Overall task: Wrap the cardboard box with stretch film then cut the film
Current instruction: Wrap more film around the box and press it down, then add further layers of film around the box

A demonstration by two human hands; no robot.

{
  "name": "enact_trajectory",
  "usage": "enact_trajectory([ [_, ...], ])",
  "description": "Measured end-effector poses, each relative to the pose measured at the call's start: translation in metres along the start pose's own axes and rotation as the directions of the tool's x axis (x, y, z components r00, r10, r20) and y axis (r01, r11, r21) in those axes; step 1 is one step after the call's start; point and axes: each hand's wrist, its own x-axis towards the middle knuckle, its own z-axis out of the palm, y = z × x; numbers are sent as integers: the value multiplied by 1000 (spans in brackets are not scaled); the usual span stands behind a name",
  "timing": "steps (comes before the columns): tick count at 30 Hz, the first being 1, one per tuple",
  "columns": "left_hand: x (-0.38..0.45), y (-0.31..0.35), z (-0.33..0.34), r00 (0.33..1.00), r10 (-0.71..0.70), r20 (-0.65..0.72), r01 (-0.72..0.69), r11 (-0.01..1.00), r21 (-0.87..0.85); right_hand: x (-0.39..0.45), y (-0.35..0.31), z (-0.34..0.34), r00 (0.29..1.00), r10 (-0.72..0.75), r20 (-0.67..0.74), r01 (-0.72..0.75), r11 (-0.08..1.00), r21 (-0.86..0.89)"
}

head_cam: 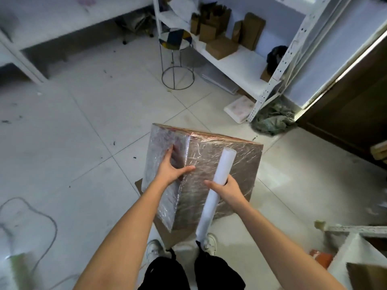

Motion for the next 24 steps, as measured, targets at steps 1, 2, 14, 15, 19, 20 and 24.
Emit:
enact_trajectory([
  [1, -1, 1, 0, 1000, -17, -6, 17, 1000, -8, 2, -3, -4, 1000, -4, 20, 4, 1000, -5],
  [2, -2, 2, 0, 999, -31, -11, 31, 999, -19, 6, -4, -8, 999, -6, 43, 7, 1000, -19],
  [14, -1, -13, -6, 993, -113, -46, 109, 991, -78, 37, -10, -33, 886, 81, 457, 73, 948, -310],
  [15, 0, -14, -7, 992, -113, -49, 109, 991, -75, 38, -10, -34, 880, 80, 468, 85, 943, -321],
  [19, 3, -20, -12, 991, -121, -63, 116, 990, -80, 47, -8, -33, 911, 41, 411, 91, 950, -297],
  [20, 3, -22, -14, 990, -124, -65, 119, 989, -86, 49, -8, -32, 923, 23, 384, 99, 950, -296],
  [24, 5, -31, -22, 989, -135, -65, 126, 984, -127, 52, -10, -26, 951, -9, 308, 103, 952, -289],
])
